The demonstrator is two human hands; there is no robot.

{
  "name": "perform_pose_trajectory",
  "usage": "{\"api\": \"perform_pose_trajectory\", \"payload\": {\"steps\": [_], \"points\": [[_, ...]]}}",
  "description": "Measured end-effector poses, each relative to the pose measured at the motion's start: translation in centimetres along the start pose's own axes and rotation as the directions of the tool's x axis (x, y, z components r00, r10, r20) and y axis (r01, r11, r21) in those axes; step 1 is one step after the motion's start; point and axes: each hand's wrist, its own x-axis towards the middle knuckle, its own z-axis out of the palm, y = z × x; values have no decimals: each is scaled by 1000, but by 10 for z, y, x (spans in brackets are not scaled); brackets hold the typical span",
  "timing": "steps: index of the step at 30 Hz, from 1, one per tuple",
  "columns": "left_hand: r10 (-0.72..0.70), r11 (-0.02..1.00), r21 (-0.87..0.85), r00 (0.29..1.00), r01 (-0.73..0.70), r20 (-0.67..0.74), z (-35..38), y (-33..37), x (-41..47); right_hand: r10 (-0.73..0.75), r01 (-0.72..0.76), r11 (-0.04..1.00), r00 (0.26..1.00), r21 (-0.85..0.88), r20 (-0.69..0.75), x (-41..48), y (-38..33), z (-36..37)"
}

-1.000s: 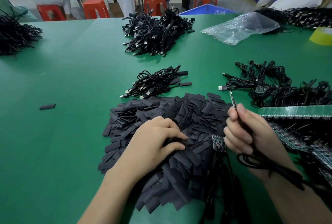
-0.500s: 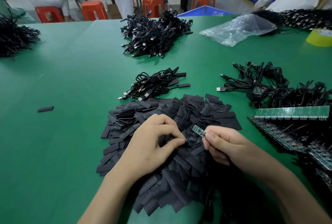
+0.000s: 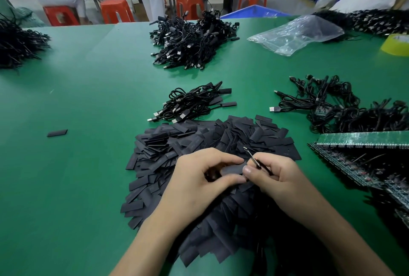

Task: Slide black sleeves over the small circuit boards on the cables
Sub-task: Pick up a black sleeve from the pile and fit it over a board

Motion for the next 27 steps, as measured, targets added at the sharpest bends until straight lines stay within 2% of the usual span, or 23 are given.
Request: {"api": "perform_pose_trajectory", "payload": {"steps": [1, 4, 8, 11, 13, 18, 27], "points": [[52, 997, 63, 999, -51, -9, 0, 0, 0, -11, 11, 1000, 1000, -8, -16, 0, 0, 1], [97, 991, 93, 995, -94, -38, 1, 0, 0, -38, 37, 999, 998, -14, -57, 0, -2, 3], [77, 994, 87, 991, -67, -113, -5, -4, 1, 28, -8, 991, 989, 136, -147, 2, -5, 0], [63, 997, 47, 987, -57, -150, -7, -5, 2, -63, 46, 995, 978, -89, -201, 2, -8, -2], [58, 998, 37, 985, -53, -164, -7, -6, 2, -104, 71, 983, 975, -170, -195, -1, -11, -1], [77, 997, 44, 979, -70, -190, -7, -7, 3, -96, 68, 981, 985, -183, -146, -2, -14, 4], [135, 985, 130, 976, -113, -171, -7, -9, 0, -89, 64, 986, 983, -156, -158, -2, -12, 10]]}}
